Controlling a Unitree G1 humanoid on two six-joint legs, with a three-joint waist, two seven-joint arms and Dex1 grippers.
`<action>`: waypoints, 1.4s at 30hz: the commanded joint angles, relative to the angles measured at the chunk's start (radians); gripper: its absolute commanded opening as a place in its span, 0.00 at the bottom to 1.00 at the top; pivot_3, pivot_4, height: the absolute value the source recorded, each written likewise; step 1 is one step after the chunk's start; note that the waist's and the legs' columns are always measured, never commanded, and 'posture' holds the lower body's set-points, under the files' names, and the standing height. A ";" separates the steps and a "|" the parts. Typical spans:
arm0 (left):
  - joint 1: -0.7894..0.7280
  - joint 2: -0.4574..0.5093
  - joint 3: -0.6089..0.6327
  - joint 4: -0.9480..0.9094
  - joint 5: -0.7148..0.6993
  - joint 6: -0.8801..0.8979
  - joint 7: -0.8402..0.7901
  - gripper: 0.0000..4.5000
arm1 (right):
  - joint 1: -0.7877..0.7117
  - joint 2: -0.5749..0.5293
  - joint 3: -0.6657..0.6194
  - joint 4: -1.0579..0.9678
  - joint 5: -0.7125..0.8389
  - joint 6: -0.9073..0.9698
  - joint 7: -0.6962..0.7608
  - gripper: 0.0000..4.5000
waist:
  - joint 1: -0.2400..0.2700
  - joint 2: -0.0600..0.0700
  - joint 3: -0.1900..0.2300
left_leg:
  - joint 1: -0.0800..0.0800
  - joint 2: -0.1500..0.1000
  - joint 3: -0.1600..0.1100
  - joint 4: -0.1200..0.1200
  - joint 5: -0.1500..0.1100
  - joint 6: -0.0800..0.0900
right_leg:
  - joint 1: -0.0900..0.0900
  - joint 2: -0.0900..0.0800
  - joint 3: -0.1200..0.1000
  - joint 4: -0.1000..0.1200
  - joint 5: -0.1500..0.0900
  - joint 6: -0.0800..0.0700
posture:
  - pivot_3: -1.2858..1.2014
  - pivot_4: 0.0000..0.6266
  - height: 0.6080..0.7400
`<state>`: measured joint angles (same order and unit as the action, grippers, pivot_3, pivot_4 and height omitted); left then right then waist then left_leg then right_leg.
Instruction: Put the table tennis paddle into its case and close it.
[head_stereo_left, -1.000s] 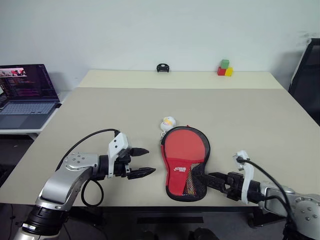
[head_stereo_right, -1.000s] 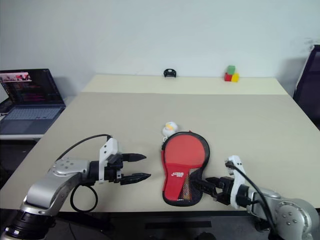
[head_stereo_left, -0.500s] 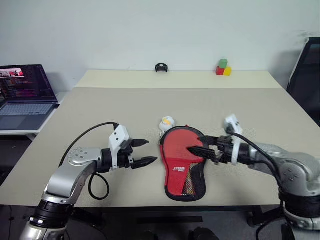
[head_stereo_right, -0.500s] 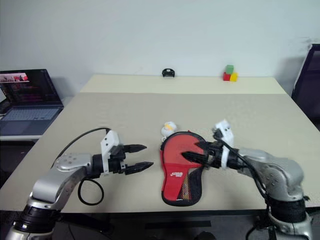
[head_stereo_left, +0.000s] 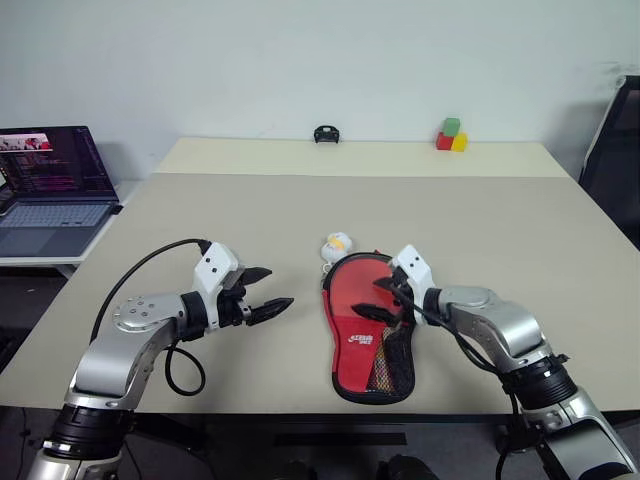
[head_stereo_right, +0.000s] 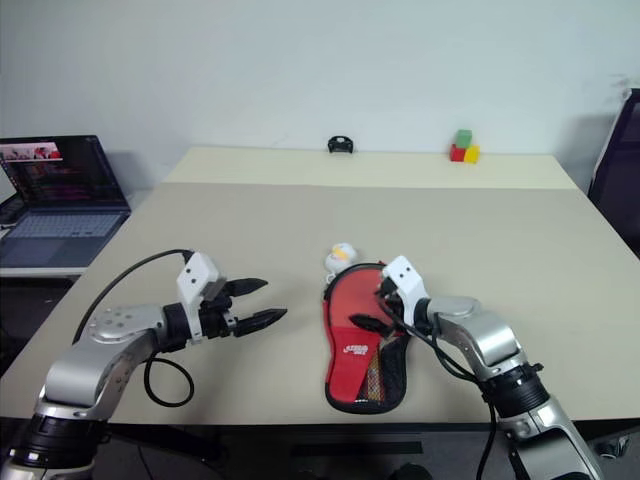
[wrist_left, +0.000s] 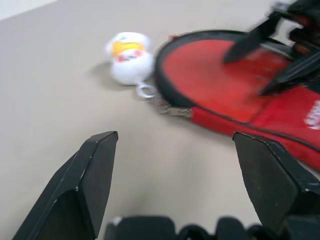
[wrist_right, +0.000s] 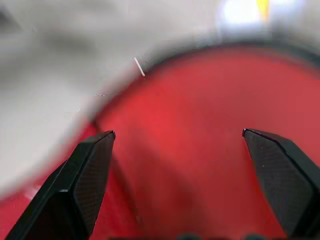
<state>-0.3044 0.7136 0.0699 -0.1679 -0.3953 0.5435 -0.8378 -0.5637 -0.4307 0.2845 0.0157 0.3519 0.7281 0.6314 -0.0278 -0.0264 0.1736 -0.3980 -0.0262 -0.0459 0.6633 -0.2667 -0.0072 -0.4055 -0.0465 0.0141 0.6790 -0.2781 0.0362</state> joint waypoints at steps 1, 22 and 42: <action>-0.072 -0.009 0.010 0.021 0.008 0.020 0.036 0.89 | 0.015 0.004 -0.006 0.054 -0.045 -0.008 -0.005 0.99 | 0.001 -0.001 -0.001 | 0.000 0.000 -0.001 0.000 0.000 0.000 | 0.000 0.000 -0.001 0.000 0.000 0.000 | 0.52 0.24 1.00; -0.867 -0.320 -0.219 1.216 0.332 -0.303 -0.043 1.00 | 0.046 0.104 -0.035 0.064 -0.102 0.008 -0.046 1.00 | -0.006 -0.006 -0.004 | 0.002 -0.001 0.001 0.001 0.001 -0.001 | 0.001 0.002 -0.003 0.002 0.001 -0.001 | 0.52 0.24 1.00; -0.926 -0.475 -0.152 1.494 0.455 -0.420 0.117 0.64 | 0.074 0.167 -0.048 0.039 -0.153 -0.009 -0.099 1.00 | -0.005 -0.006 -0.004 | 0.002 -0.001 0.001 0.002 0.001 -0.001 | 0.001 0.003 -0.003 0.003 0.001 -0.001 | 0.52 0.24 1.00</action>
<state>-1.2012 0.2373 -0.0992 1.3179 0.0469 0.1396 -0.7486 -0.5217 -0.2663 0.2192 0.0333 0.2146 0.6987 0.5396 -0.0324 -0.0328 0.1694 -0.3956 -0.0268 -0.0452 0.6648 -0.2660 -0.0081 -0.4046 -0.0437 0.0108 0.6824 -0.2770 0.0354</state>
